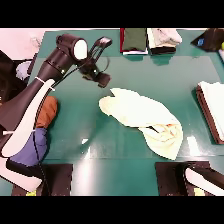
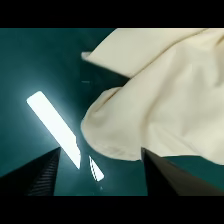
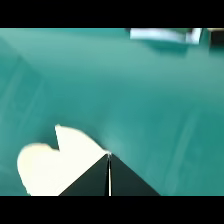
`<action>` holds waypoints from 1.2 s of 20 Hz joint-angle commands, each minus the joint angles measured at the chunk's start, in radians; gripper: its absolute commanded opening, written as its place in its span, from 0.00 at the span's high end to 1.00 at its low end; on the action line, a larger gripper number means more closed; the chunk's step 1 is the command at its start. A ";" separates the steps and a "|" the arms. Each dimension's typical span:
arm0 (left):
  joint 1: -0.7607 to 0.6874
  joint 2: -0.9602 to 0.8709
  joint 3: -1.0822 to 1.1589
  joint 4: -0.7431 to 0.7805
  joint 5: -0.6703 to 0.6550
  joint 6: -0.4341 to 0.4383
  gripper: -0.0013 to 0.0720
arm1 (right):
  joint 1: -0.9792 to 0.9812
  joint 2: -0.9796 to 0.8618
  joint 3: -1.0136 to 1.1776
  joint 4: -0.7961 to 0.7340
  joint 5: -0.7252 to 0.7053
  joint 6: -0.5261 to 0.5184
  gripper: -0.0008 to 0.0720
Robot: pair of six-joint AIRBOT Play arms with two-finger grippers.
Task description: Fold the shirts.
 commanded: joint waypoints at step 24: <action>0.050 0.018 -0.416 -0.129 0.375 -0.017 0.95 | -0.002 0.082 -0.314 -0.057 -0.003 0.019 0.96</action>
